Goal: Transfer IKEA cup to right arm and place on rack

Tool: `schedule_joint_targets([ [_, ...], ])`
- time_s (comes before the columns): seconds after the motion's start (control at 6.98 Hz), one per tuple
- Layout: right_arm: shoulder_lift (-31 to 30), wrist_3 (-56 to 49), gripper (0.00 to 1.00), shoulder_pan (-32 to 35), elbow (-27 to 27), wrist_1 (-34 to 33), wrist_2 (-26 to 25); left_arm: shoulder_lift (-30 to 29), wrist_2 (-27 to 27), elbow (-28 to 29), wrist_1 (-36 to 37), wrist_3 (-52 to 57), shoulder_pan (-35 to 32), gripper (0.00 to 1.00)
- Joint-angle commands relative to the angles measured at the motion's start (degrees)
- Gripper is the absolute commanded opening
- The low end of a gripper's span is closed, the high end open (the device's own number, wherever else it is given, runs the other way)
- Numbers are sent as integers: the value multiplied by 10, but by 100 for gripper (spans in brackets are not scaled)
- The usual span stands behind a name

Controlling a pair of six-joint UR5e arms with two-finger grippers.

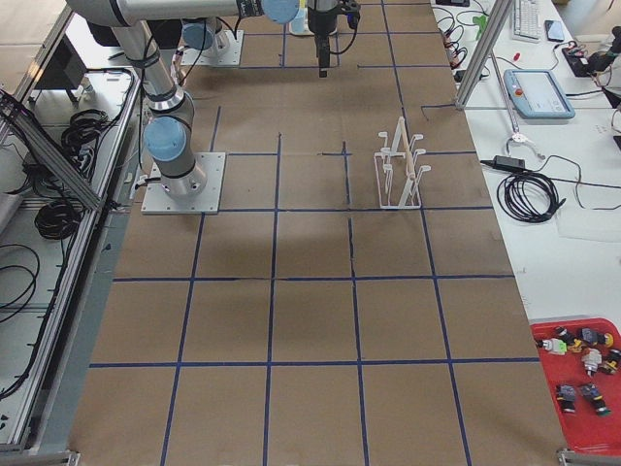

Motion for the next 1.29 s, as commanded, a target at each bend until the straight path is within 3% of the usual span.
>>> schedule_joint_targets([
  [0.0,0,0,100,0,0,-1,-2,5,1,-3,9,6,4,100],
  [0.43,0,0,100,0,0,-1,1,0,-7,-5,16,105,151,100],
  [1.15,0,0,100,0,0,-2,2,-32,-7,-12,16,231,229,99],
])
